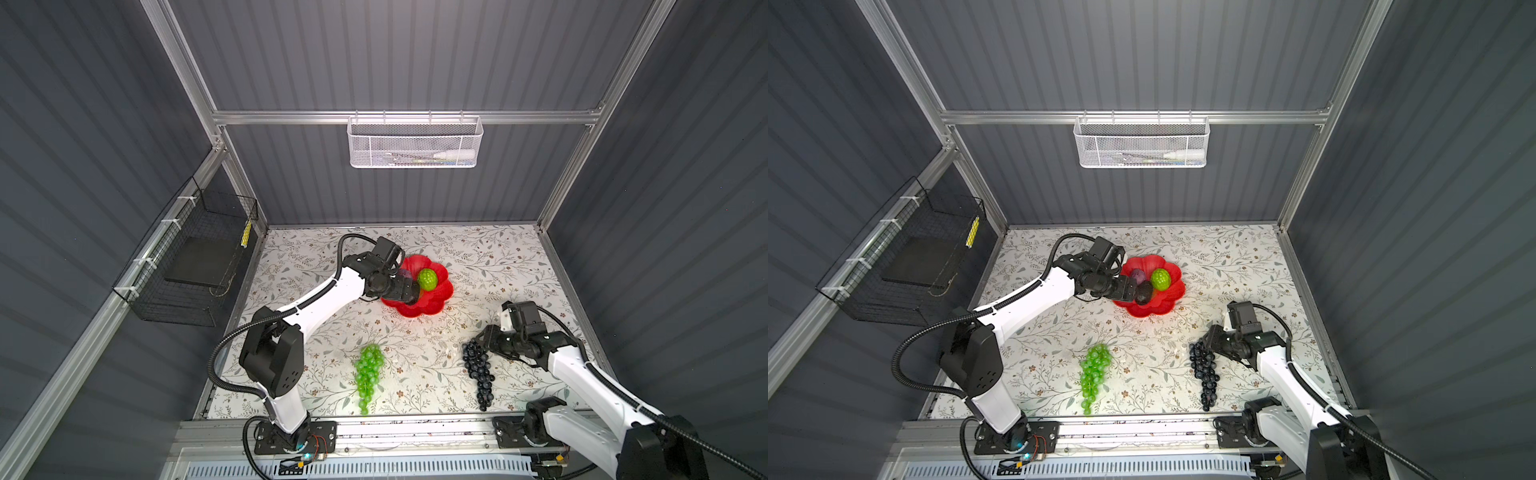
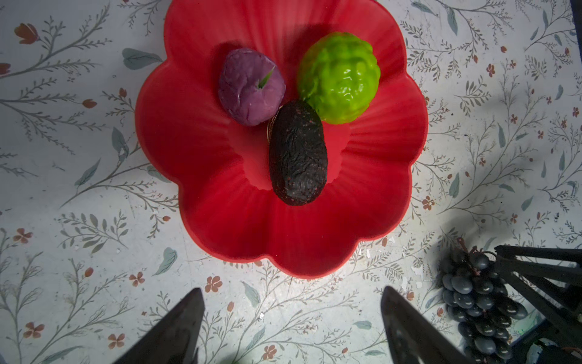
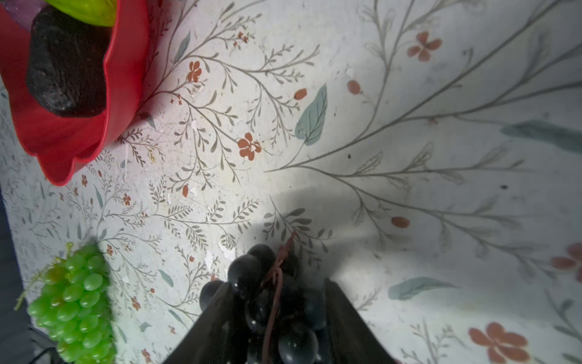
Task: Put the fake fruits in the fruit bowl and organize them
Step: 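Lower right gripper onto black grapes and grasp their stem while left gripper hovers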
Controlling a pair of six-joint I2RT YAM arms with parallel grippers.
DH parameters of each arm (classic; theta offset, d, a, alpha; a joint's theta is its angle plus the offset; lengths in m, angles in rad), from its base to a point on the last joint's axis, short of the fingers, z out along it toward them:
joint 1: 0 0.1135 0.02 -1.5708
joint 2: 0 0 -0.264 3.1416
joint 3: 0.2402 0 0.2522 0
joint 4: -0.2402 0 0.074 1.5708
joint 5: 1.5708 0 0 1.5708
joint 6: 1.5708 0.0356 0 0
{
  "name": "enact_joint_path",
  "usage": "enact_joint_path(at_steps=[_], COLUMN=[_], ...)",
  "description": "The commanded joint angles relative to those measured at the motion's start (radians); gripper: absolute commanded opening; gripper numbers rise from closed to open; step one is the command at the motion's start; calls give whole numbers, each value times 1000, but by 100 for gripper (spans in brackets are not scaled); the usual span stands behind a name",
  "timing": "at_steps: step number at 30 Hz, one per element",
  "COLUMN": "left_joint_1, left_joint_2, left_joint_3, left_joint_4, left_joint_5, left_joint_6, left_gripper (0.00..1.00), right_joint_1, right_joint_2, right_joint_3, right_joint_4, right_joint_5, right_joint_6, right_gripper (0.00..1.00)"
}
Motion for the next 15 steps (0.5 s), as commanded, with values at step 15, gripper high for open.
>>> enact_joint_path(at_steps=[15], left_joint_1=[7], left_joint_2=[-33], left_joint_3=[-33], left_joint_4=[23], left_joint_5=[-17], left_joint_6=[-32], left_gripper=[88], right_joint_1=[-5], right_joint_2=[39], right_joint_3=[2], right_joint_4=[88], right_joint_5=[-25], right_joint_6=[-6], right_gripper=[4])
